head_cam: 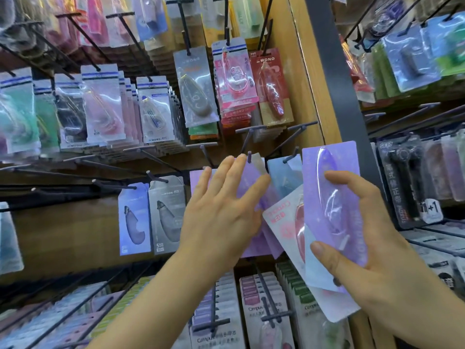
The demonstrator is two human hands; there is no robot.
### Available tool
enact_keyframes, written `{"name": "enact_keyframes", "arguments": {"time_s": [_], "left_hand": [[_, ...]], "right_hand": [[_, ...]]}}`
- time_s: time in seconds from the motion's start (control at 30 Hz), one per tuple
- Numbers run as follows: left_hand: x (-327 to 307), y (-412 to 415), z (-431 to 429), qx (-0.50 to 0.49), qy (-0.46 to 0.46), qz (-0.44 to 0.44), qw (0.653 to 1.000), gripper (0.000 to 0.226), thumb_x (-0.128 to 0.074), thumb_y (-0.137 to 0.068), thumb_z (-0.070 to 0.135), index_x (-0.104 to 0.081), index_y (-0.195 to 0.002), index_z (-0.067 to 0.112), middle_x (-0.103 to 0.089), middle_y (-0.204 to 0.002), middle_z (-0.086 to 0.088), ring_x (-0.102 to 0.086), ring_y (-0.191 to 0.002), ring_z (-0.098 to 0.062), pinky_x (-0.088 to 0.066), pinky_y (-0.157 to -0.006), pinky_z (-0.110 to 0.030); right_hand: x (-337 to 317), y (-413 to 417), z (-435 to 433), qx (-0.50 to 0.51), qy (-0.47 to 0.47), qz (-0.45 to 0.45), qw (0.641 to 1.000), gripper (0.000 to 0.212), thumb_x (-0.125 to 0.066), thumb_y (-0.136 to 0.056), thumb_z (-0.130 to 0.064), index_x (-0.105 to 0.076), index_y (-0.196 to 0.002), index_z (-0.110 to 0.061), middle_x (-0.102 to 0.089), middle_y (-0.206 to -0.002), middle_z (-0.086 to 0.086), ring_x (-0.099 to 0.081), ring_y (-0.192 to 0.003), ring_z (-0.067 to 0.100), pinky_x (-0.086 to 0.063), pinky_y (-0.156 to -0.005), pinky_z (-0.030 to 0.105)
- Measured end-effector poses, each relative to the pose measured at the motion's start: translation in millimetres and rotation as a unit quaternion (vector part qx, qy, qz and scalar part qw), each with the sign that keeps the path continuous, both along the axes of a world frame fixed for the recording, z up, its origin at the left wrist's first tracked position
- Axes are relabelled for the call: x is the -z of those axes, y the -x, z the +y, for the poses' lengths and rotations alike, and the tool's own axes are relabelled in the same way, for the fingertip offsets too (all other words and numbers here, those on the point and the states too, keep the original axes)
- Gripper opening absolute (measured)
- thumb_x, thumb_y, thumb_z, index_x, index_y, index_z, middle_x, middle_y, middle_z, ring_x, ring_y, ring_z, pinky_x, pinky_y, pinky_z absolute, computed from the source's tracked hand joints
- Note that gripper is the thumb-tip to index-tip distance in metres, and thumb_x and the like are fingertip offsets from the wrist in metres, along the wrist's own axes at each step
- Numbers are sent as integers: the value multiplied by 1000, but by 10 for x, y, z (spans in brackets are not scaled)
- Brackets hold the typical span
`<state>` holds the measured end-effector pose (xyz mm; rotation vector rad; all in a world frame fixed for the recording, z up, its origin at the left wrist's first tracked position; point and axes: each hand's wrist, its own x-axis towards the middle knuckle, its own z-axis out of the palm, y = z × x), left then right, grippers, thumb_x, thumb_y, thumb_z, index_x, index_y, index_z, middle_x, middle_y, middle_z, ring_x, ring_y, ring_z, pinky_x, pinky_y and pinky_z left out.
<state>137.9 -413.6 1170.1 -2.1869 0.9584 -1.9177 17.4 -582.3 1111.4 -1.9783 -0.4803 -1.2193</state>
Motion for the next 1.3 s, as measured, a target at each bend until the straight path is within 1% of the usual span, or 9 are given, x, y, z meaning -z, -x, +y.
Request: {"name": "enact_keyframes", "arguments": {"time_s": [0.3, 0.43, 0.53, 0.63, 0.77, 0.87, 0.97, 1.13, 1.3], "left_hand": [[-150, -137, 43, -79, -31, -23, 996, 41, -74, -72, 14, -60, -111, 17, -59, -134, -18, -52, -129, -34, -25, -111, -60], [-126, -109, 50, -76, -30, -13, 997, 40, -65, -75, 16, -62, -116, 19, -55, -138, -19, -49, -132, -35, -24, -112, -61], [-64, 8, 105, 66, 3, 7, 998, 41, -46, -85, 15, -61, -122, 16, -56, -138, -13, -50, -131, -30, -34, -112, -52], [-42, 318, 204, 317, 41, 121, 940, 42, -48, -92, 23, -50, -134, 28, -52, -142, 4, -45, -133, -9, -37, -109, -28], [-110, 629, 323, 357, -29, 236, 903, 51, -56, -87, 50, -46, -136, 41, -42, -147, 13, -34, -138, 2, -32, -110, -20], [-111, 614, 412, 292, -110, 258, 914, 73, -66, -70, 64, -48, -136, 38, -47, -142, 12, -38, -133, 4, -28, -109, -11], [-75, 521, 521, 215, -124, 240, 939, 87, -68, -59, 70, -52, -137, 33, -53, -121, 12, -49, -112, -6, -39, -97, -21], [-19, 485, 698, 122, -25, 185, 975, 72, -59, -50, 85, -61, -94, 29, -50, -73, 17, -43, -71, -12, -37, -62, -32], [175, 439, 785, 178, 174, 310, 918, 60, -72, -49, 76, -52, -73, 25, -53, -53, 7, -43, -50, -10, -35, -49, -21]], "right_hand": [[8, 21, -95, 2, 8, 37, 999, 96, -72, -82, -17, -13, -127, -79, -29, -129, -56, -55, -86, -14, -51, -86, 39], [7, 0, -135, -22, 63, 14, 998, 87, -71, -84, -24, -17, -129, -76, -26, -130, -59, -46, -105, -26, -44, -85, 15], [-24, 14, -167, -56, 110, 7, 992, 85, -69, -79, -26, -23, -130, -76, -32, -130, -57, -31, -123, -30, -40, -85, 2], [-49, 87, -177, -94, 162, 32, 982, 86, -71, -81, -22, -26, -131, -75, -35, -133, -53, -27, -130, -25, -23, -95, -6], [-156, 197, -114, -163, 171, 109, 965, 95, -78, -81, -6, -30, -130, -73, -62, -122, -30, -60, -113, -2, -45, -95, 16], [-231, 209, -56, -164, 180, 113, 963, 92, -80, -78, -5, -36, -133, -65, -67, -113, -26, -67, -99, 5, -51, -83, 17], [-251, 192, -4, -173, 153, 122, 965, 85, -79, -76, -8, -41, -131, -60, -72, -110, -19, -70, -97, 10, -54, -81, 20], [-213, 101, 24, -176, 27, 84, 981, 56, -73, -67, -33, -61, -117, -55, -76, -99, -6, -73, -91, 15, -61, -76, 35], [-105, -9, 12, -170, -104, 24, 980, 44, -71, -70, -31, -68, -110, -48, -75, -91, -5, -73, -78, 19, -59, -60, 33]]}}
